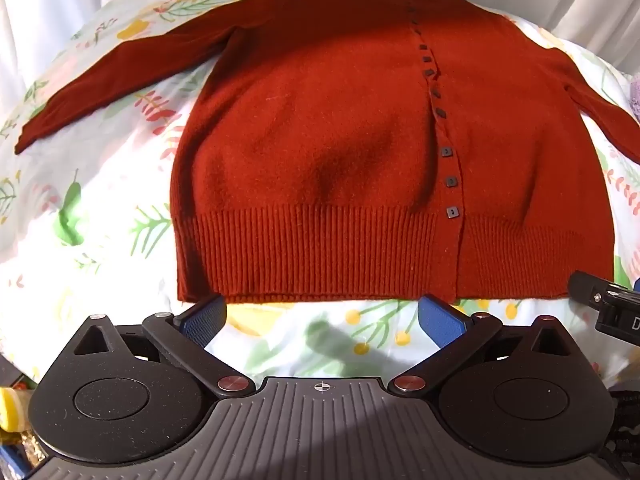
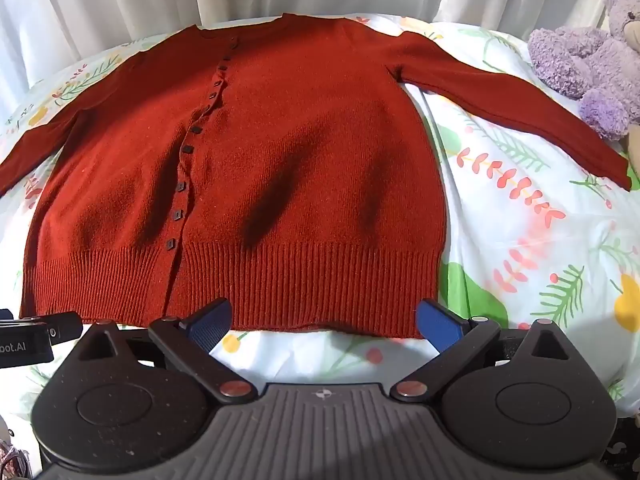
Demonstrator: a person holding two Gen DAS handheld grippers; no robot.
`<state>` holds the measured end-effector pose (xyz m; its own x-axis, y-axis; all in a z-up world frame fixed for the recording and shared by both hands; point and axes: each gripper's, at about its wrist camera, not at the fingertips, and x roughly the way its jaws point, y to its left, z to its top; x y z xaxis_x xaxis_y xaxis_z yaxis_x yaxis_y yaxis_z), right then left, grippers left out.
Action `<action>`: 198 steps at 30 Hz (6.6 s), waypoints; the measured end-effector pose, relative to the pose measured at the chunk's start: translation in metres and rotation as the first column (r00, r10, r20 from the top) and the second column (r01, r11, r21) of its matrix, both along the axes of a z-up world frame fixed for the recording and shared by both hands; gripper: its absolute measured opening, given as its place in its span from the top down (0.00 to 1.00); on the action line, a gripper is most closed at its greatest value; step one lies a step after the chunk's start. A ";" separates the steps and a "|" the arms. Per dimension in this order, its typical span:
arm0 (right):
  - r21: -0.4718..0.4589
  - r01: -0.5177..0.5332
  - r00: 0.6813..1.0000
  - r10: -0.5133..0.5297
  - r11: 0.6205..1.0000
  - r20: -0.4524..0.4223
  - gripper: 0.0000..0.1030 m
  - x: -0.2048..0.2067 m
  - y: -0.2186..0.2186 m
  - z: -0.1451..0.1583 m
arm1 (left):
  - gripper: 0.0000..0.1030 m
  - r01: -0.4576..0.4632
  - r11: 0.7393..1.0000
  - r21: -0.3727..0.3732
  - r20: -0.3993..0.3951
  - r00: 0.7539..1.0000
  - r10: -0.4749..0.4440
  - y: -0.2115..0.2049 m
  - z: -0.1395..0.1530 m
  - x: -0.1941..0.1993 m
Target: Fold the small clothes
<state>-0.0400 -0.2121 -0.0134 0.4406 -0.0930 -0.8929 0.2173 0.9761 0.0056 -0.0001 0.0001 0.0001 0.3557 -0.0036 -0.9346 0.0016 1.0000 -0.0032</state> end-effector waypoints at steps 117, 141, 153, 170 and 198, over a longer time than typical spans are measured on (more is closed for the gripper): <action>0.014 0.002 1.000 -0.002 1.000 -0.022 0.04 0.003 0.000 -0.001 | 0.00 0.030 1.000 0.000 0.009 0.999 -0.030 -0.006 0.003 0.015; 0.620 0.540 0.488 -0.812 0.570 0.321 0.16 -0.012 -0.305 -0.026 | 0.00 -0.071 0.995 -0.063 0.031 0.997 0.074 -0.006 -0.008 0.092; 0.595 0.665 0.385 -0.890 0.451 0.245 0.82 0.010 -0.373 -0.076 | 0.00 -0.078 0.990 -0.118 0.033 0.996 0.082 -0.025 -0.016 0.122; 0.152 -0.295 0.797 0.155 0.943 0.584 0.45 0.092 -0.094 0.012 | 0.00 -0.075 0.842 -0.535 0.122 0.979 0.165 0.000 -0.035 0.207; 0.392 0.075 0.943 -0.194 0.917 0.271 0.64 0.073 -0.134 -0.065 | 0.95 0.076 0.986 -0.151 0.458 0.889 0.002 0.018 0.015 0.259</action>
